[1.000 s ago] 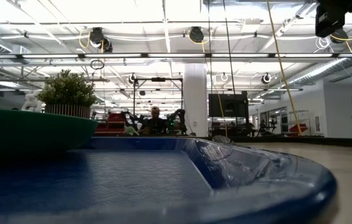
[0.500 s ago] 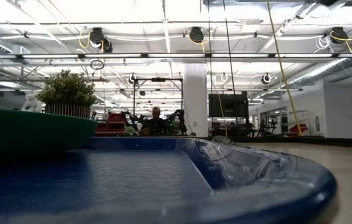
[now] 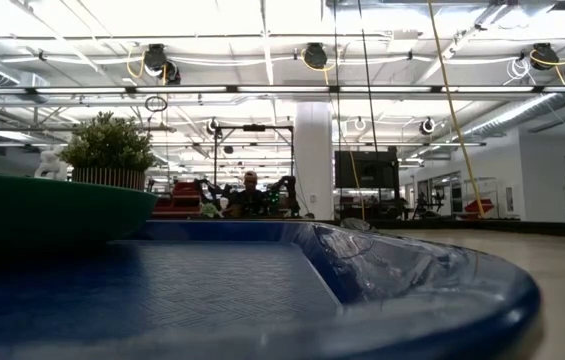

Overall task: Pick and place plate/cup/fork/spoon on tray
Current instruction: Put the blue fork to the right of the green plate on the dark blue tray

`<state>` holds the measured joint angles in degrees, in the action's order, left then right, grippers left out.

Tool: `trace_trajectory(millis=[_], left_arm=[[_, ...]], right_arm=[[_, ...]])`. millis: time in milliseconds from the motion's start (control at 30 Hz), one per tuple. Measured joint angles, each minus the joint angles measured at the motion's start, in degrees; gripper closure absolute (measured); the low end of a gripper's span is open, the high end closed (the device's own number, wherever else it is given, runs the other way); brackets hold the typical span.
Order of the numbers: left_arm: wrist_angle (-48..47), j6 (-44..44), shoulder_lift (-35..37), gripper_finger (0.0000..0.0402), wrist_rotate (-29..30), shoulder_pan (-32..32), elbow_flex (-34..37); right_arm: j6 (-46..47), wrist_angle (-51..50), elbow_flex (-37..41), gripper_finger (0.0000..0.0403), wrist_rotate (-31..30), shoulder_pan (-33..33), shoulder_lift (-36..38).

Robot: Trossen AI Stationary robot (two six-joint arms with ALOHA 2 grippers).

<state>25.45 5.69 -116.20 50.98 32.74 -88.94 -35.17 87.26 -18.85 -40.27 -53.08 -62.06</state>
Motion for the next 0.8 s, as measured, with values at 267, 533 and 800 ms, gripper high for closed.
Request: trace_trajectory(millis=[267,533,800], left_arm=[[2.82,-1.47,0.0,0.0394,-2.35,-0.54,1.13],[1.32,-0.76,0.0,0.0394,-3.01,-1.21,1.13],[-2.05,-0.33,0.02,0.0359,-2.14,-1.14,1.13]], right_arm=[[-0.89,-0.04,0.0,0.0202,-0.04,-0.64,1.36],[-0.16,0.0,0.0,0.0287,-0.09,-0.64,2.44],[-0.59,-0.42,0.04,0.0394,-2.72,-0.65,2.43]])
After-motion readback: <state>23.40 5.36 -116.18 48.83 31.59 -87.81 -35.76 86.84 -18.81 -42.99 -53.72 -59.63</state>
